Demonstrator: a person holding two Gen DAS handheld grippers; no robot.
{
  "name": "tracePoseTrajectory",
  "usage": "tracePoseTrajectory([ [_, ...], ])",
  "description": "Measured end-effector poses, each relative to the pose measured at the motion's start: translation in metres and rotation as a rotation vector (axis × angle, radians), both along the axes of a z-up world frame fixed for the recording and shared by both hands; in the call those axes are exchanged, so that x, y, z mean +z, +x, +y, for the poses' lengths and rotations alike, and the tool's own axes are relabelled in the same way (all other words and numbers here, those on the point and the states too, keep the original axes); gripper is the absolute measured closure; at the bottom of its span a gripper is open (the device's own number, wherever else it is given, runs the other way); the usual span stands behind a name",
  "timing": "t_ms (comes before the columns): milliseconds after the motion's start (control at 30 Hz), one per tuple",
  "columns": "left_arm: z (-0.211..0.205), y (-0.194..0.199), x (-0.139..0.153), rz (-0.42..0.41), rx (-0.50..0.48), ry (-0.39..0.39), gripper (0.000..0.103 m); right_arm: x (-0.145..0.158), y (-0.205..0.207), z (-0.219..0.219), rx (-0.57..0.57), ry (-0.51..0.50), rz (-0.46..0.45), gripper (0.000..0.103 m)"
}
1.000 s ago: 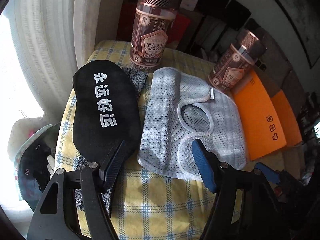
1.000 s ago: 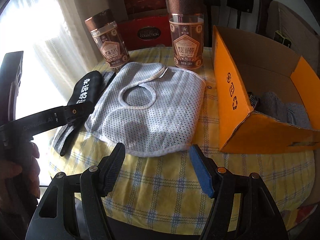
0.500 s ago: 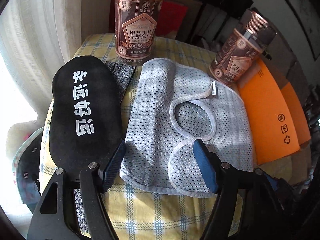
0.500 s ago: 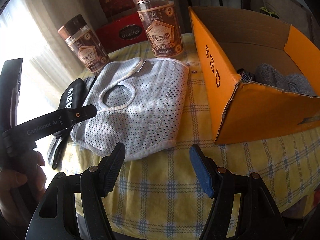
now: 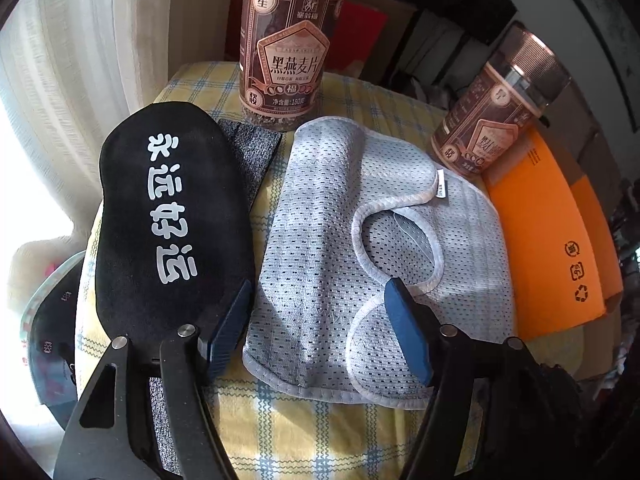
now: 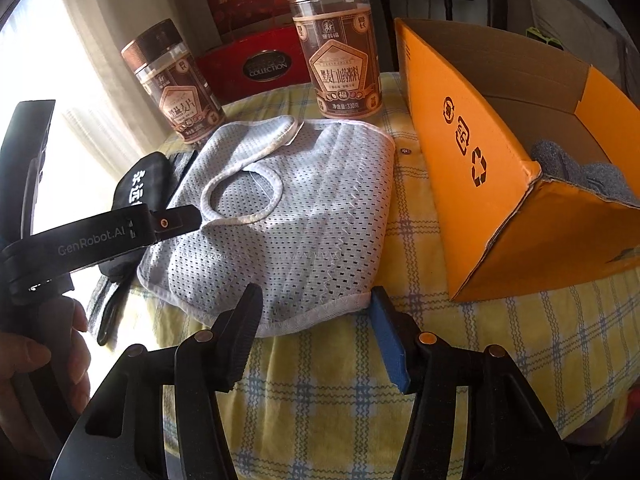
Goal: Organize objects
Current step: 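Grasp the white mesh bib edge with both tools and lift it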
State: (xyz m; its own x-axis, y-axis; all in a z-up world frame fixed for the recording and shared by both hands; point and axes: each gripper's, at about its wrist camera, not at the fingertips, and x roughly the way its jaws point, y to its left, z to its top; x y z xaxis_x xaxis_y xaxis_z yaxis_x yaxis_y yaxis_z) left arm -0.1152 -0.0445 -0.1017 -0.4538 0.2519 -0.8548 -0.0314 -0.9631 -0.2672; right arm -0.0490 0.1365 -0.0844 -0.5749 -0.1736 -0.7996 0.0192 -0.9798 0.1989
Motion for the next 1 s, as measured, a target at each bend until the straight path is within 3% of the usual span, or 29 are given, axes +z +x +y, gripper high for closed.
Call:
tracePoseTrajectory([
  [33, 0.000, 0.001, 0.000, 0.002, 0.010, -0.013, 0.046, -0.001, -0.001, 0.000, -0.001, 0.004, -0.001, 0.051],
  [100, -0.002, 0.003, 0.001, 0.001, 0.025, -0.020, 0.063, 0.000, -0.002, 0.002, -0.004, 0.007, 0.000, 0.063],
  [300, -0.006, 0.013, 0.002, -0.028, 0.001, 0.036, 0.077, 0.011, -0.001, 0.003, 0.023, -0.019, 0.009, 0.077],
  [367, -0.006, 0.016, 0.004, -0.027, -0.001, 0.052, 0.079, 0.014, -0.003, -0.001, 0.041, -0.025, 0.008, 0.077],
  [467, -0.004, 0.017, 0.002, -0.039, 0.002, 0.046, 0.078, 0.010, -0.009, -0.007, 0.047, -0.005, -0.009, 0.066],
  [533, -0.005, 0.018, 0.001, -0.036, 0.001, 0.049, 0.078, 0.004, -0.012, -0.007, 0.042, -0.003, -0.019, 0.064],
  [700, -0.011, 0.030, 0.013, 0.012, -0.017, 0.088, 0.083, 0.011, -0.009, -0.009, 0.080, 0.014, 0.007, 0.085],
  [1000, -0.010, 0.051, 0.053, 0.105, -0.071, 0.174, 0.084, 0.039, 0.011, -0.011, 0.151, -0.011, 0.052, 0.091],
])
